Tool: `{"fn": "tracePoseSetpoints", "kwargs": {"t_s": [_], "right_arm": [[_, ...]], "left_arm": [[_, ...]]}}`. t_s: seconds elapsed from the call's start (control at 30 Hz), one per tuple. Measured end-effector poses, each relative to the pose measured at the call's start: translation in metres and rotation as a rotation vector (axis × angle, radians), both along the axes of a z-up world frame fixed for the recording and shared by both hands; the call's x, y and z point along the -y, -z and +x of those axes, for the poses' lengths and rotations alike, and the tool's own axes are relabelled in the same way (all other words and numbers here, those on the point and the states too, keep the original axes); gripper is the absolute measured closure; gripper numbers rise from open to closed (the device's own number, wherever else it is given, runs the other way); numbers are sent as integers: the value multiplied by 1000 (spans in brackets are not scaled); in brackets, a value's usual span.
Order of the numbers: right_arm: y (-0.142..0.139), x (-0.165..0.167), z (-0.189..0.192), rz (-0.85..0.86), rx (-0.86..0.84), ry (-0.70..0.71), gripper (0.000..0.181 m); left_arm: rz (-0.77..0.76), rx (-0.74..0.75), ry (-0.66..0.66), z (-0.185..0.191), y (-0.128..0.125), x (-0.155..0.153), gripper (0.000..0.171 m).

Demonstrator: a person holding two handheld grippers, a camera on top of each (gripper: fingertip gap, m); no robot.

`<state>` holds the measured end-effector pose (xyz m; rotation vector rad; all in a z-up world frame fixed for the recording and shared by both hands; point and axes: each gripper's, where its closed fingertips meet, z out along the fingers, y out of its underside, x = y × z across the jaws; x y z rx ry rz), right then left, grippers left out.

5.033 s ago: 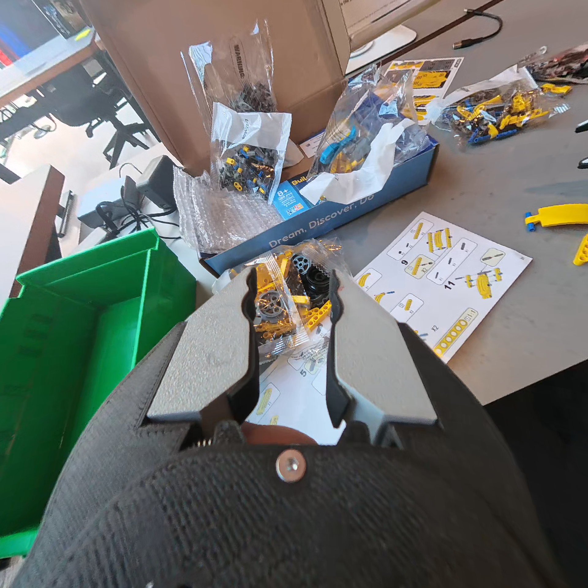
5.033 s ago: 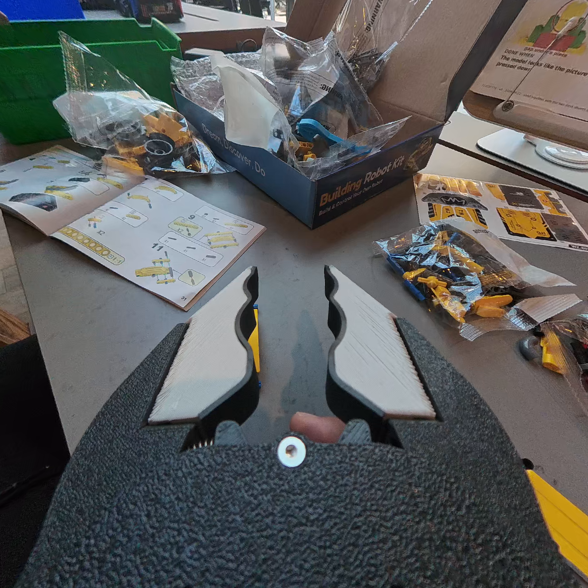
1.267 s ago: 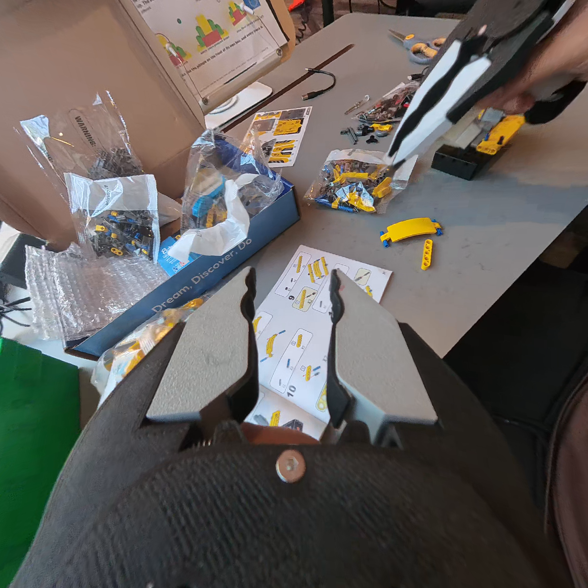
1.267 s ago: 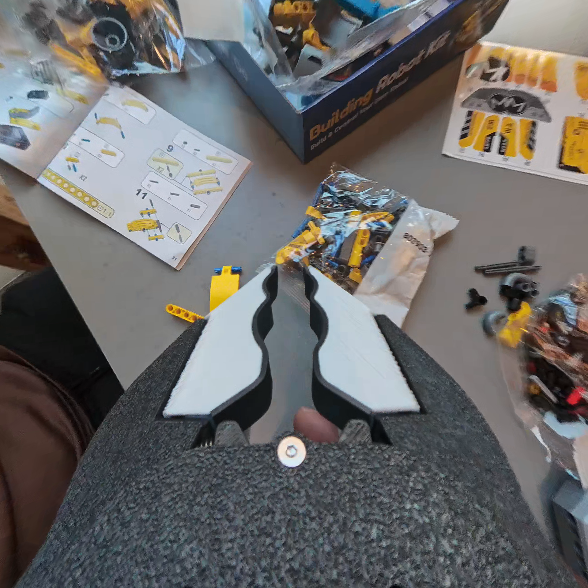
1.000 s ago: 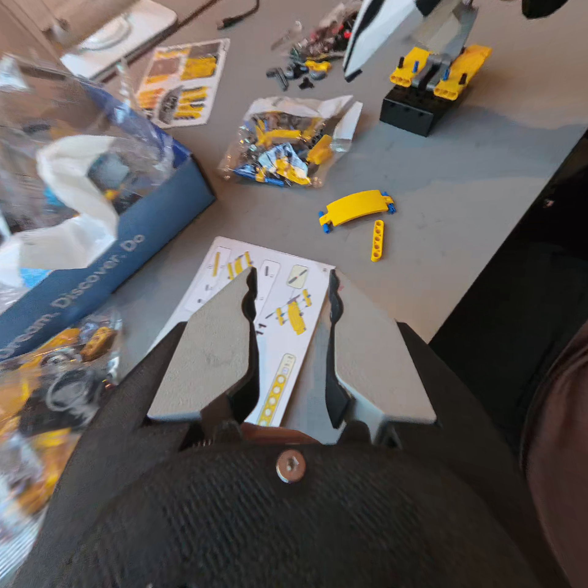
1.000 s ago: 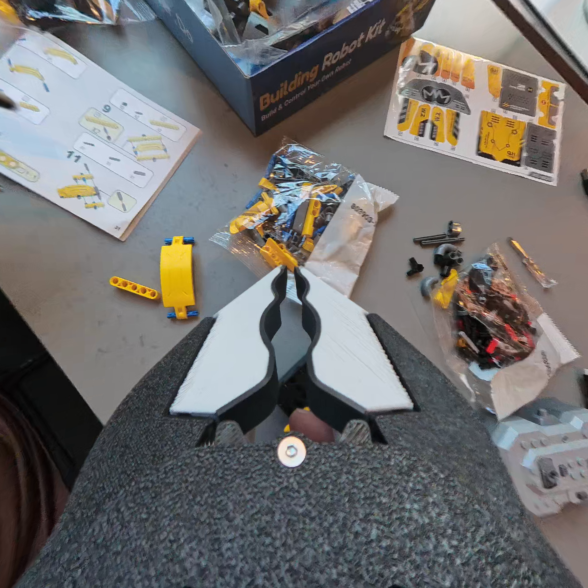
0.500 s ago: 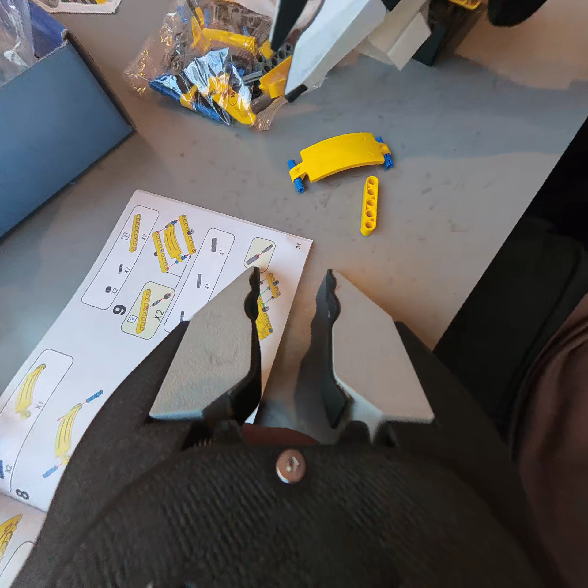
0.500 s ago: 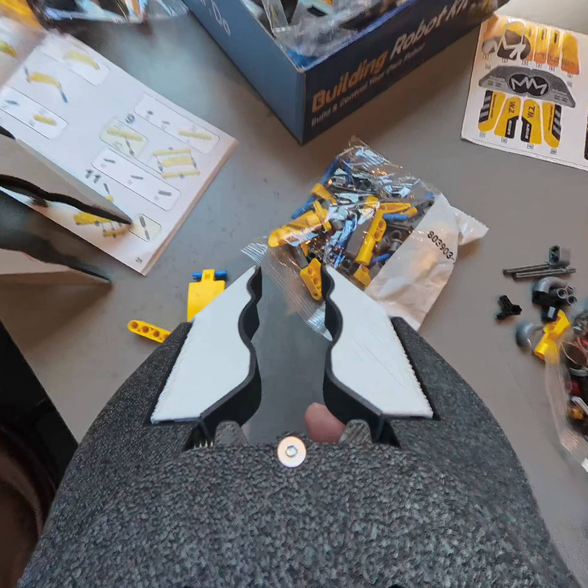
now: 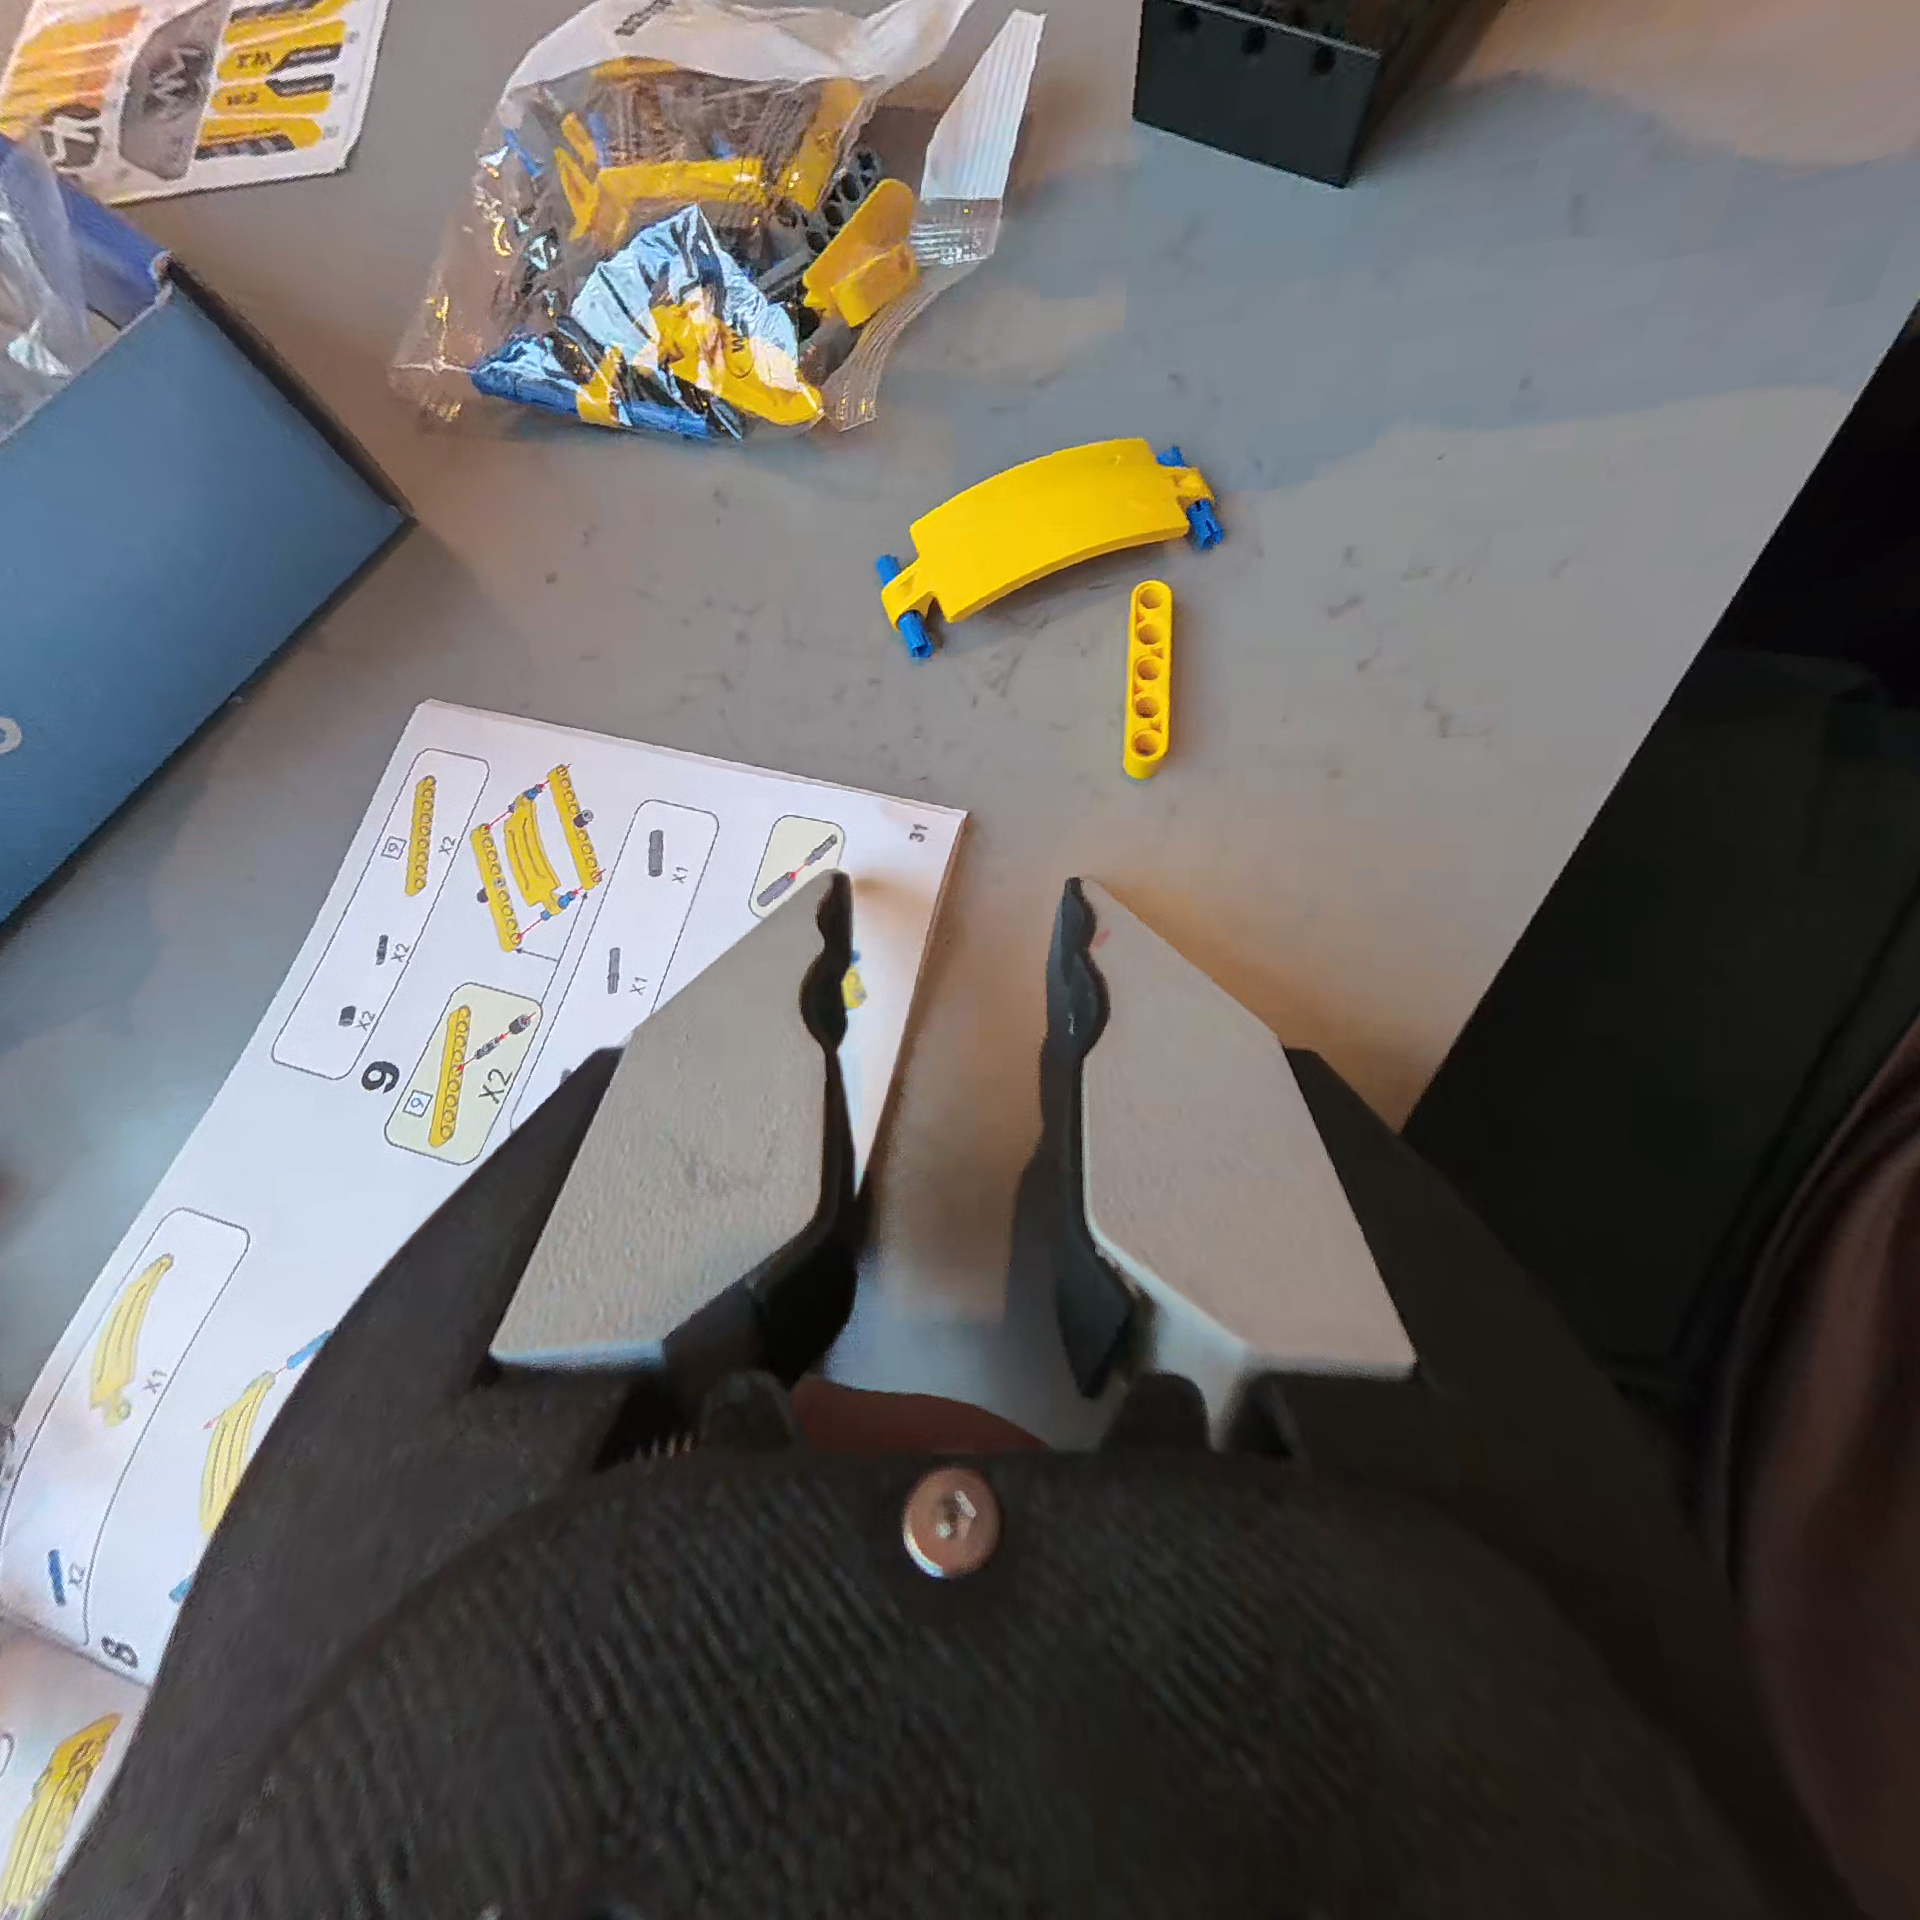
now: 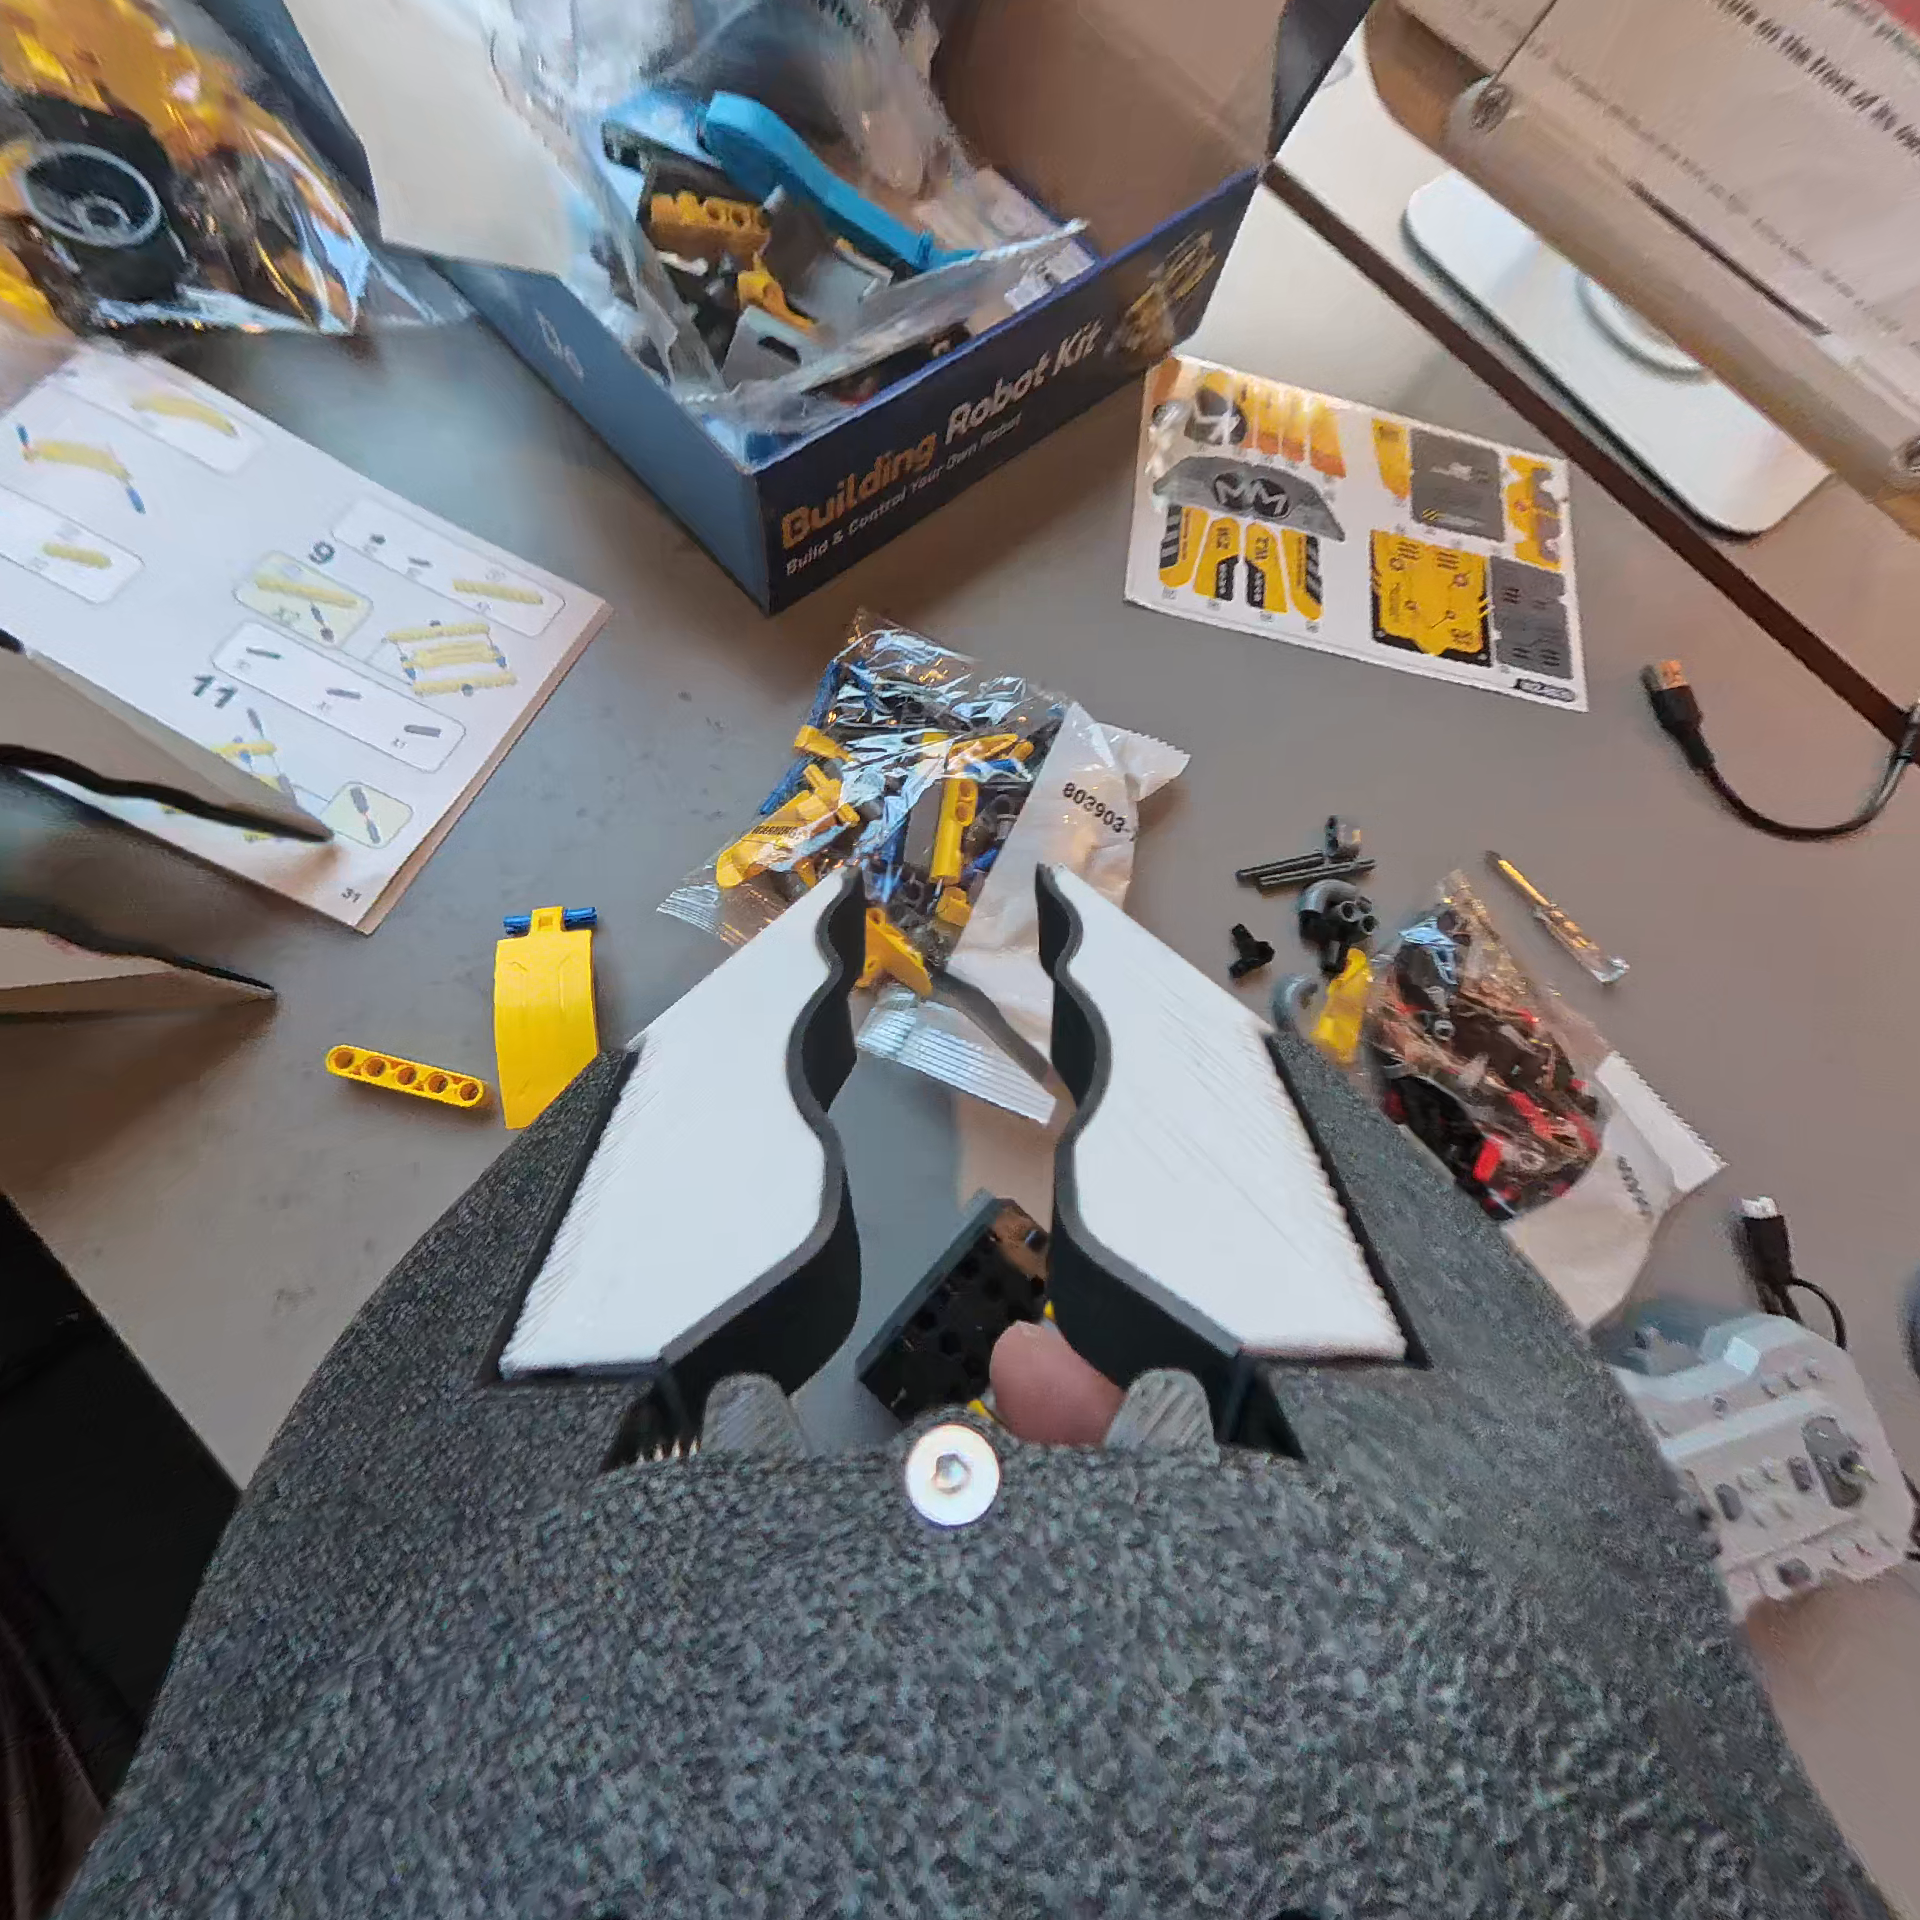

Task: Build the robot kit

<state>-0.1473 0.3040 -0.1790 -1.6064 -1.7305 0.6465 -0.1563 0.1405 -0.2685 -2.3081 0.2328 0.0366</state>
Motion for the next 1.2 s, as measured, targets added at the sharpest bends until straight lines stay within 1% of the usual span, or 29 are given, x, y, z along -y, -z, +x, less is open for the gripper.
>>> {"fn": "tracePoseSetpoints", "kwargs": {"t_s": [0.1, 0.17, 0.23, 0.27, 0.33, 0.37, 0.47, 0.57, 0.63, 0.7, 0.83, 0.93, 1.03, 1.1, 1.17, 1.2], "right_arm": [[-23, -9, 8, -11, -70, 15, 149], [-37, -9, 10, -48, -127, 11, 150], [-44, -5, 11, -106, -165, -4, 154], [-42, -2, 10, -131, -156, -21, 155], [-25, 5, 11, -140, -79, -48, 153], [-14, 6, 11, -120, -35, -54, 150], [7, 10, 11, -62, 46, -76, 149], [13, 17, 10, -86, 62, -97, 149], [12, 17, 10, -97, 59, -98, 149], [8, 15, 10, -90, 48, -95, 149], [-12, 6, 13, -36, -17, -76, 147], [-27, 0, 18, -30, -62, -60, 147], [-37, -6, 23, -37, -96, -45, 147], [-42, -7, 26, -44, -111, -42, 147], [-46, -8, 27, -45, -126, -45, 147], [-48, -7, 28, -45, -131, -48, 147]], "left_arm": [[-5, 19, 5, 1, 1, 0, 136], [-9, 35, 4, 1, 1, 0, 135], [-11, 42, -4, 0, 1, 0, 134], [-11, 42, -9, -1, 1, 0, 132], [4, 33, -24, -3, -2, -3, 131], [25, 30, -40, -5, -6, -6, 130], [77, 26, -67, -5, -23, -19, 130], [140, -20, -92, -7, -48, -38, 129], [180, -23, -101, -6, -63, -57, 129], [177, -37, -110, -6, -68, -79, 128], [116, -123, -124, -15, -58, -116, 127], [55, -161, -141, -24, -43, -135, 126], [8, -190, -156, -32, -33, -146, 127], [-43, -245, -158, -39, -23, -150, 122], [-77, -289, -146, -41, -17, -153, 125], [-85, -300, -132, -40, -16, -154, 129]]}}
